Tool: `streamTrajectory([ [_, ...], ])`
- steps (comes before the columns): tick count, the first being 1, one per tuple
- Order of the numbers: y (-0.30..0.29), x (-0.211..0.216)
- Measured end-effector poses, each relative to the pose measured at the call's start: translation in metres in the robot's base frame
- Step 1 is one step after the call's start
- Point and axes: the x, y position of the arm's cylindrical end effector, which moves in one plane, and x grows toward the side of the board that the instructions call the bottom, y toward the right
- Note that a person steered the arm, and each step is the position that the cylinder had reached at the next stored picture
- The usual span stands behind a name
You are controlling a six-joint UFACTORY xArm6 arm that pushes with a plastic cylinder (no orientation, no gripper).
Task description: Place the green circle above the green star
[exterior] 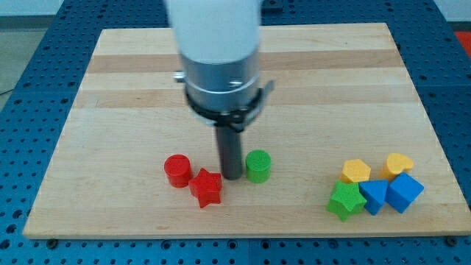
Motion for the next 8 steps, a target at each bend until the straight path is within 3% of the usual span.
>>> streamTrajectory([
  [1,0.039,0.0],
  [5,0.009,-0.025],
  [8,0.111,-0.015],
])
